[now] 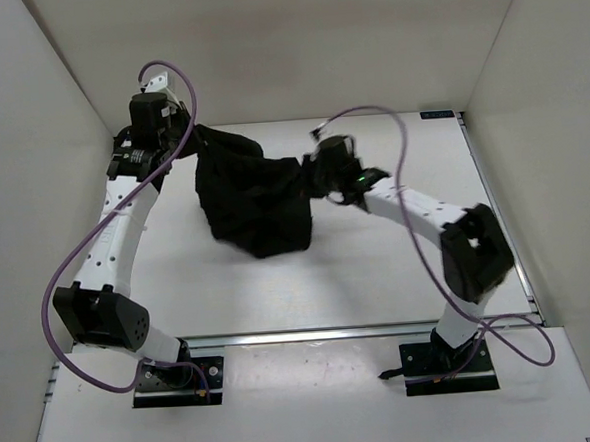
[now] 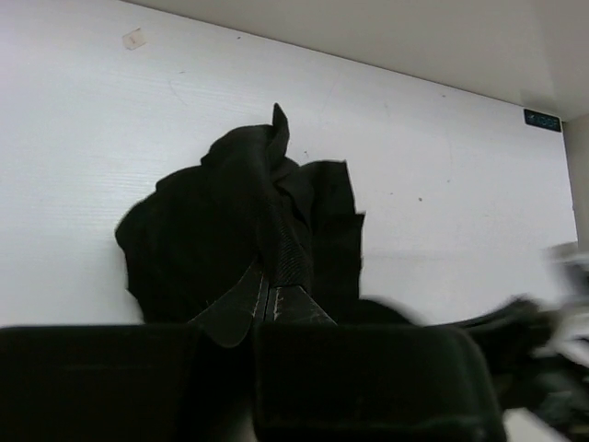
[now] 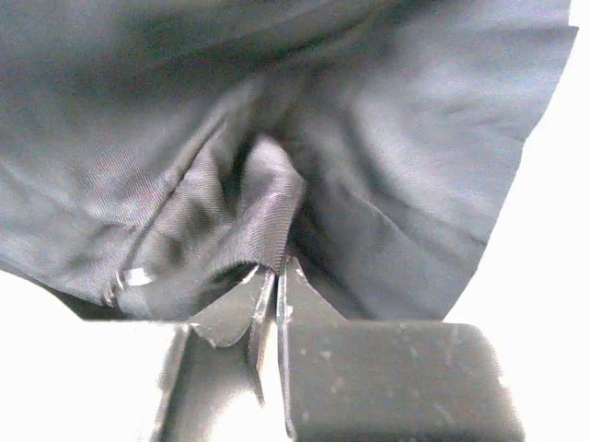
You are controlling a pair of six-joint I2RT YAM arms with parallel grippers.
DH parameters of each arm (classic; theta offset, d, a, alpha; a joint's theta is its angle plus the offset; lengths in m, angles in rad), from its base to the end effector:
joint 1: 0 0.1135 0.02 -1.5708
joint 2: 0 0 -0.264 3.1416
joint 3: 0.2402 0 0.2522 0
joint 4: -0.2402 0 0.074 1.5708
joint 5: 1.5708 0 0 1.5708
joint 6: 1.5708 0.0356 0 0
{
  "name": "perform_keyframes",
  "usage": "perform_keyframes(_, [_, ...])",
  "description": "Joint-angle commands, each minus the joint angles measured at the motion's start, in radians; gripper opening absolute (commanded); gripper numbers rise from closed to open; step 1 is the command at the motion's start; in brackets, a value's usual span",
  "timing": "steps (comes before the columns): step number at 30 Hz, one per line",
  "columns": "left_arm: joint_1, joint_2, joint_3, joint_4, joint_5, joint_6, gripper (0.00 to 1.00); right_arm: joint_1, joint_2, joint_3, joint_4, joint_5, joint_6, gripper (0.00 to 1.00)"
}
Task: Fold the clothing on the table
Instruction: Flatten the skirt out
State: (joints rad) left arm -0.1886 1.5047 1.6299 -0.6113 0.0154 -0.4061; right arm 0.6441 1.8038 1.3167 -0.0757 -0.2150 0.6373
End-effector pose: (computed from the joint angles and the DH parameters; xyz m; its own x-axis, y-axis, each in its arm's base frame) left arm 0.3290 -0.0633 0.4158 -0.5009 -0.3065 -0.8094 0.0032 0.9345 -0.3559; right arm 0.3293 0.2568 0.2507 -0.7778 0.1429 -0.6120 -0.3336 0.7314 0.5947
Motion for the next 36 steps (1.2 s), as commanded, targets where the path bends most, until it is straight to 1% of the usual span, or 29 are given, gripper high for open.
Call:
perform_keyframes(1, [0.008,-0.081,0.002,-0.007,0.005,0.012,0.0,-0.168,-0.225,0.071,-0.146,0.147,-0.108,0.0])
perform_keyframes(2, [0.008,-0.092,0.01,-0.014,0.001,0.021,0.0,-0.222,-0.265,0.1,-0.188,0.149,-0.141,0.0])
perform_keyframes(3, [0.008,-0.096,0.01,-0.016,-0.002,0.02,0.0,-0.244,-0.279,0.133,-0.211,0.144,-0.174,0.0])
perform_keyframes(4, [0.011,-0.101,0.011,-0.022,-0.006,0.023,0.0,-0.3,-0.308,0.154,-0.251,0.137,-0.191,0.0])
perform_keyframes(6, [0.015,-0.101,0.039,-0.021,-0.005,0.02,0.0,-0.406,-0.323,0.273,-0.321,0.066,-0.237,0.0])
perform_keyframes(7, [0.017,-0.103,0.057,-0.012,-0.008,0.018,0.0,-0.423,-0.314,0.309,-0.37,0.037,-0.251,0.0])
perform_keyframes(8, [0.006,-0.098,0.065,-0.005,-0.014,0.013,0.0,-0.457,-0.308,0.384,-0.404,0.032,-0.289,0.0])
perform_keyframes(10, [-0.014,-0.087,0.125,0.001,-0.014,0.015,0.0,-0.468,-0.285,0.501,-0.462,0.04,-0.347,0.0])
perform_keyframes(11, [-0.04,-0.084,0.137,0.007,-0.043,0.027,0.0,-0.456,-0.282,0.557,-0.49,0.052,-0.391,0.0])
perform_keyframes(12, [-0.048,-0.078,0.163,0.004,-0.064,0.047,0.0,-0.443,-0.287,0.59,-0.509,0.093,-0.415,0.0])
perform_keyframes(13, [-0.064,-0.075,0.16,-0.008,-0.086,0.056,0.0,-0.44,-0.285,0.579,-0.507,0.104,-0.424,0.0])
perform_keyframes(14, [-0.074,-0.081,0.148,-0.024,-0.081,0.053,0.0,-0.443,-0.323,0.522,-0.494,0.095,-0.424,0.0])
perform_keyframes(15, [-0.072,-0.092,0.099,-0.031,-0.078,0.05,0.0,-0.451,-0.36,0.434,-0.478,0.08,-0.418,0.0])
perform_keyframes(16, [-0.081,-0.113,0.011,-0.022,-0.075,0.049,0.0,-0.463,-0.376,0.324,-0.475,0.068,-0.409,0.0])
perform_keyframes(17, [-0.09,-0.144,-0.093,-0.006,-0.077,0.043,0.0,-0.466,-0.427,0.267,-0.463,0.074,-0.406,0.0])
perform_keyframes(18, [-0.094,-0.188,-0.151,0.022,-0.078,0.029,0.0,-0.469,-0.479,0.143,-0.448,0.083,-0.404,0.0])
perform_keyframes(19, [-0.107,-0.236,-0.262,0.037,-0.089,0.024,0.0,-0.468,-0.526,0.021,-0.435,0.095,-0.389,0.0])
perform_keyframes(20, [-0.113,-0.254,-0.345,0.042,-0.094,0.026,0.0,-0.468,-0.559,-0.032,-0.443,0.086,-0.384,0.0])
perform_keyframes(22, [-0.117,-0.317,-0.454,0.022,-0.069,0.02,0.0,-0.492,-0.639,-0.222,-0.441,0.043,-0.331,0.0])
perform_keyframes(23, [-0.124,-0.325,-0.508,0.004,-0.075,0.02,0.0,-0.495,-0.691,-0.262,-0.45,0.036,-0.321,0.0])
perform_keyframes(25, [-0.149,-0.382,-0.58,-0.028,-0.095,0.016,0.0,-0.471,-0.782,-0.408,-0.464,0.04,-0.289,0.0])
perform_keyframes(28, [-0.137,-0.426,-0.659,-0.019,-0.074,0.01,0.0,-0.445,-0.808,-0.496,-0.475,0.029,-0.249,0.0])
perform_keyframes(29, [-0.121,-0.425,-0.662,-0.015,-0.066,0.012,0.0,-0.449,-0.804,-0.487,-0.461,0.01,-0.249,0.0])
perform_keyframes(31, [-0.098,-0.355,-0.618,0.024,-0.052,0.045,0.0,-0.463,-0.73,-0.44,-0.406,0.0,-0.246,0.0])
perform_keyframes(32, [-0.089,-0.281,-0.546,0.037,-0.045,0.049,0.0,-0.483,-0.697,-0.363,-0.394,-0.004,-0.261,0.0])
perform_keyframes(33, [-0.075,-0.238,-0.43,0.039,-0.026,0.071,0.0,-0.488,-0.629,-0.315,-0.372,-0.014,-0.287,0.0])
perform_keyframes(34, [-0.069,-0.137,-0.36,0.03,-0.022,0.087,0.0,-0.501,-0.545,-0.192,-0.374,-0.014,-0.303,0.0])
perform_keyframes(35, [-0.063,-0.038,-0.2,0.018,-0.009,0.095,0.0,-0.503,-0.5,-0.045,-0.383,0.0,-0.333,0.0])
perform_keyframes(36, [-0.063,0.006,-0.019,-0.011,-0.005,0.107,0.0,-0.509,-0.418,0.045,-0.413,0.02,-0.353,0.0])
